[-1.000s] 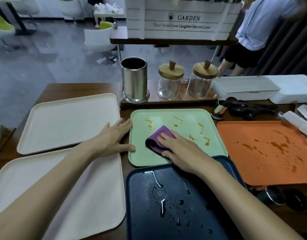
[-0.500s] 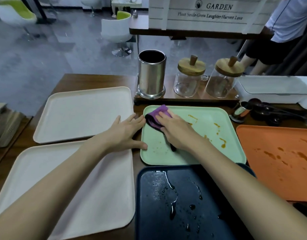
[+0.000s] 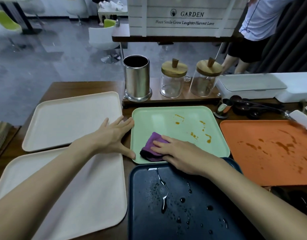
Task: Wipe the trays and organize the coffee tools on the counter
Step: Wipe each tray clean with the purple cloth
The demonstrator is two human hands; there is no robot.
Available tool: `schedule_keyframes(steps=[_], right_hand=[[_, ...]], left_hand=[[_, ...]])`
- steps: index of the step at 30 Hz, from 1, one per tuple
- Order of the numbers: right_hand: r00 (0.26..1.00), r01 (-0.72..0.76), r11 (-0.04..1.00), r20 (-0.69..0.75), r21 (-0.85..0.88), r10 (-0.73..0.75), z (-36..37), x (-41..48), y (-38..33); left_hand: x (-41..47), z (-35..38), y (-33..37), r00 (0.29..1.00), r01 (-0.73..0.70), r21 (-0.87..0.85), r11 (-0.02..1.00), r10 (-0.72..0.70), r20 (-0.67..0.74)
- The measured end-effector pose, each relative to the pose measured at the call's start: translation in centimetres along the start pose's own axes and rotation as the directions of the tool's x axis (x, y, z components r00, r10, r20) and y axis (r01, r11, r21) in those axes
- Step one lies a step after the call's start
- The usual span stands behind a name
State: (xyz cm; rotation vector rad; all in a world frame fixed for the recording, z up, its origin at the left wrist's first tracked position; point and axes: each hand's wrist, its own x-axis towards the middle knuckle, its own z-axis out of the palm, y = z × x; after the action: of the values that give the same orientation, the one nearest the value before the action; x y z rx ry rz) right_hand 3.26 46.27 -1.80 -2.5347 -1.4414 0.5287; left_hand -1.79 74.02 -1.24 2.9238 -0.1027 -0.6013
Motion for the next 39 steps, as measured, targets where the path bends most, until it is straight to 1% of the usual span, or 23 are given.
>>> schedule_keyframes(steps=[3,5,9,11,13,15,21,24,26,30,33,36,39], right_hand=[[1.000,-0.012,1.000,0.026,-0.001,0.013,-0.1,-0.2,-0.2],[0.999,-0.027,1.000,0.039,0.000,0.027,0.0,-0.1,-0.5],[0.999,-0.045,0.999,0.023,-0.017,0.045,-0.1,0.9,-1.7],[0.999,-0.051,0.994,-0.008,-0.091,0.051,0.4,2.1,-2.8],[0.995,-0.103,0.977,-0.035,-0.189,0.098,1.4,3.2,-3.9],[0.987,-0.158,0.959,-0.052,-0.236,0.150,2.1,4.3,-4.1],[0.971,-0.236,0.957,-0.069,-0.168,0.228,-0.2,10.2,-1.8],[0.972,-0.227,0.959,-0.096,-0.172,0.213,-0.6,11.9,-1.3],[0.977,-0.199,0.969,-0.107,-0.146,0.185,-0.7,11.4,-1.5],[0.992,-0.100,0.993,-0.088,-0.063,0.095,-0.3,7.5,-3.0],[0.997,-0.043,0.997,-0.066,-0.060,0.039,0.3,4.7,-4.3],[0.997,-0.052,0.997,-0.067,-0.052,0.048,0.8,3.4,-4.6],[0.994,-0.082,0.996,-0.076,-0.041,0.079,1.3,3.1,-4.5]], left_hand=[[0.1,0.3,-0.2,1.000,0.003,-0.005,1.000,-0.003,0.009],[0.1,0.6,-0.3,1.000,-0.004,-0.005,1.000,0.004,-0.014],[-0.1,0.7,-0.1,0.999,-0.014,0.007,1.000,0.014,-0.034],[-0.3,0.5,0.1,0.999,-0.014,0.029,0.999,0.015,-0.042],[-0.5,0.5,0.3,0.998,-0.013,0.056,0.998,0.016,-0.058],[-0.6,0.7,0.3,0.998,-0.003,0.054,0.999,0.007,-0.065],[-1.0,1.2,0.2,0.998,-0.012,-0.015,1.000,0.011,-0.068],[-1.0,1.2,0.2,0.998,0.010,-0.008,1.000,-0.010,-0.060],[-1.0,1.2,0.3,0.998,0.014,-0.014,1.000,-0.015,-0.060],[-0.9,1.3,0.3,0.997,0.019,-0.013,1.000,-0.020,-0.077],[-0.9,1.4,0.3,0.996,0.001,0.004,1.000,0.000,-0.087],[-0.9,1.0,0.4,0.997,-0.047,0.038,0.998,0.049,-0.061],[-0.7,0.6,0.4,1.000,-0.026,0.042,0.999,0.027,-0.015]])
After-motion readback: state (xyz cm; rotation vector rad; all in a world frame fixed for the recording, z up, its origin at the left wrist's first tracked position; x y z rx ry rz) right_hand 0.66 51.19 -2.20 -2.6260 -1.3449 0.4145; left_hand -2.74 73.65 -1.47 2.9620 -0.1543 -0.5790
